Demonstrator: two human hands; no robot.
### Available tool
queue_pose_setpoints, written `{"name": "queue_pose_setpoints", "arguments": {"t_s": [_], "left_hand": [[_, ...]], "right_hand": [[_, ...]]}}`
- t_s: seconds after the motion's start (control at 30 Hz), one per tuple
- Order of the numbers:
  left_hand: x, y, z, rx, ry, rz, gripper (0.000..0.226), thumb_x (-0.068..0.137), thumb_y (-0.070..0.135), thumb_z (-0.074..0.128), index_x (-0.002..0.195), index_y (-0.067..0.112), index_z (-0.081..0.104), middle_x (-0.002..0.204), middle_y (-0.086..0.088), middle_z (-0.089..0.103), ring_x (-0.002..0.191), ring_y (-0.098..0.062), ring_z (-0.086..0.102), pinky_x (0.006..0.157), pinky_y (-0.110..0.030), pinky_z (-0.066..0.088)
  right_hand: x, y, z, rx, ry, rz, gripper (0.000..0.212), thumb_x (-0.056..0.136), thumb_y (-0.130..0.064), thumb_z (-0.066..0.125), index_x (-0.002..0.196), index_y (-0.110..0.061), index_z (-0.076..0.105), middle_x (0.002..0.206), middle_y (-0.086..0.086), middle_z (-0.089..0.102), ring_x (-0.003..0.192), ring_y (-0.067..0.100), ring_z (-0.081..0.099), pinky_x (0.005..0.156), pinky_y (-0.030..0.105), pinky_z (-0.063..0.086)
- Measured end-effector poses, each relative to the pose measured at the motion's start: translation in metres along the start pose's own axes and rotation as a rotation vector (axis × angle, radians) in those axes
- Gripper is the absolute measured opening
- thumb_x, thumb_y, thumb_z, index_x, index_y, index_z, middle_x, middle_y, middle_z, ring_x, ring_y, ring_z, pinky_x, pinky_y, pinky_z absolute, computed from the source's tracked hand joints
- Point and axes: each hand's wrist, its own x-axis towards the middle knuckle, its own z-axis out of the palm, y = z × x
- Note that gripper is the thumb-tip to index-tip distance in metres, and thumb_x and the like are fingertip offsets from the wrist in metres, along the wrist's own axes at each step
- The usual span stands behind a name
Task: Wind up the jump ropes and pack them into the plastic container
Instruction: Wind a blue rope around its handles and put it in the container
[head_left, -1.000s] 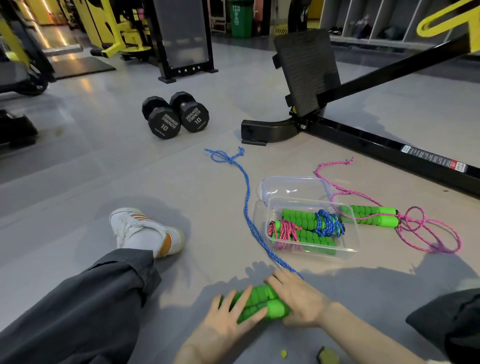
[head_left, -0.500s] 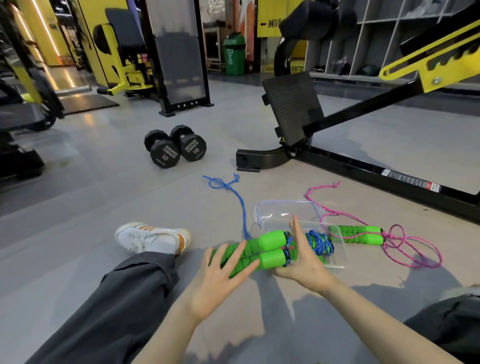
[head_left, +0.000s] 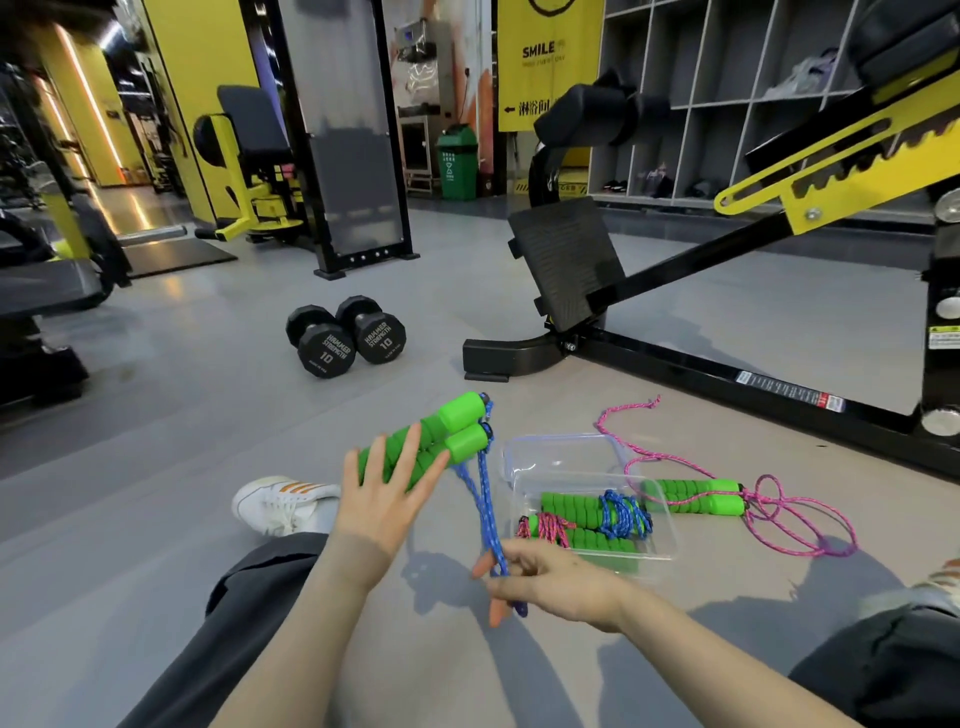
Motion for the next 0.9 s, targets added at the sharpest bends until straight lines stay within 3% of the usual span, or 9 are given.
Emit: {"name": "queue_pose_setpoints", "arguments": {"t_s": [0.1,0.2,0.27,0.4,0.53,0.63,0.73,0.8,0.9], "left_hand": [[-0.001,-0.004,-0.001,0.025,-0.015,-0.009,0.057,0.079,0.003,0.043,0.133,0.021,0.044,0.138,-0.022,0.038,0.103,-0.042,0.043,0.082,-0.053,0.034],[-0.003,-0.002,-0.003,0.028,-0.028,0.011,0.076,0.061,0.001,0.069,0.131,0.021,0.044,0.136,-0.021,0.040,0.103,-0.042,0.044,0.081,-0.053,0.033],[-0.005,-0.001,-0.003,0.021,-0.059,-0.004,0.088,0.052,-0.001,0.077,0.131,0.020,0.044,0.136,-0.022,0.040,0.103,-0.043,0.044,0.081,-0.054,0.032],[-0.004,0.004,-0.006,0.002,-0.075,-0.048,0.063,0.075,-0.003,0.048,0.134,0.019,0.042,0.137,-0.024,0.040,0.103,-0.045,0.046,0.081,-0.055,0.037],[0.019,0.004,-0.022,-0.032,-0.062,-0.129,0.069,0.075,-0.014,0.030,0.135,0.016,0.043,0.137,-0.027,0.045,0.103,-0.044,0.044,0.078,-0.054,0.038],[0.040,0.000,-0.030,-0.041,0.014,-0.127,0.075,0.071,-0.018,0.029,0.137,0.016,0.042,0.139,-0.027,0.040,0.103,-0.044,0.044,0.078,-0.054,0.039],[0.059,0.001,-0.039,-0.059,0.088,-0.098,0.070,0.075,-0.012,0.027,0.137,0.017,0.043,0.135,-0.026,0.047,0.104,-0.044,0.045,0.080,-0.055,0.042],[0.071,0.002,-0.044,-0.067,0.123,-0.096,0.071,0.074,-0.012,0.027,0.137,0.018,0.043,0.137,-0.025,0.045,0.106,-0.044,0.045,0.082,-0.055,0.040],[0.086,0.001,-0.048,-0.061,0.183,-0.083,0.071,0.076,-0.014,0.027,0.138,0.019,0.041,0.140,-0.023,0.039,0.108,-0.044,0.045,0.084,-0.055,0.037]], "right_hand": [[-0.014,-0.030,-0.010,-0.006,-0.121,-0.006,0.013,0.092,-0.027,0.052,0.101,-0.022,0.059,0.062,-0.001,0.068,0.064,0.021,0.047,0.063,0.029,0.035],[-0.034,-0.061,-0.035,-0.048,-0.166,-0.015,0.017,0.089,-0.035,0.054,0.094,-0.022,0.063,0.056,0.000,0.066,0.072,0.026,0.052,0.075,0.041,0.038],[-0.050,-0.083,-0.060,-0.049,-0.163,-0.046,0.017,0.090,-0.027,0.055,0.097,-0.014,0.063,0.050,0.000,0.059,0.060,0.025,0.056,0.080,0.047,0.039],[-0.080,-0.123,-0.117,0.023,-0.004,-0.075,0.015,0.090,-0.006,0.053,0.100,-0.006,0.065,0.054,0.009,0.045,0.052,0.018,0.052,0.078,0.037,0.052],[-0.077,-0.132,-0.154,-0.743,0.298,0.119,0.022,0.097,-0.024,0.047,0.092,-0.015,0.067,0.082,0.002,0.069,0.078,0.017,0.058,0.079,0.028,0.046],[-0.072,-0.131,-0.166,-1.198,0.480,0.277,0.026,0.098,-0.027,0.039,0.076,-0.019,0.051,0.088,0.002,0.061,0.082,0.022,0.055,0.068,0.031,0.041],[-0.067,-0.152,-0.172,-0.619,0.740,0.083,0.025,0.099,-0.021,0.037,0.081,-0.011,0.051,0.084,0.017,0.058,0.050,0.023,0.057,0.045,0.025,0.046],[-0.067,-0.177,-0.176,-0.223,0.807,-0.082,0.023,0.098,-0.020,0.038,0.087,-0.007,0.054,0.088,0.021,0.059,0.054,0.024,0.062,0.050,0.026,0.055],[-0.070,-0.214,-0.180,-0.383,0.842,-0.243,0.023,0.099,-0.018,0.040,0.091,-0.003,0.056,0.096,0.018,0.060,0.075,0.023,0.062,0.074,0.032,0.057]]}}
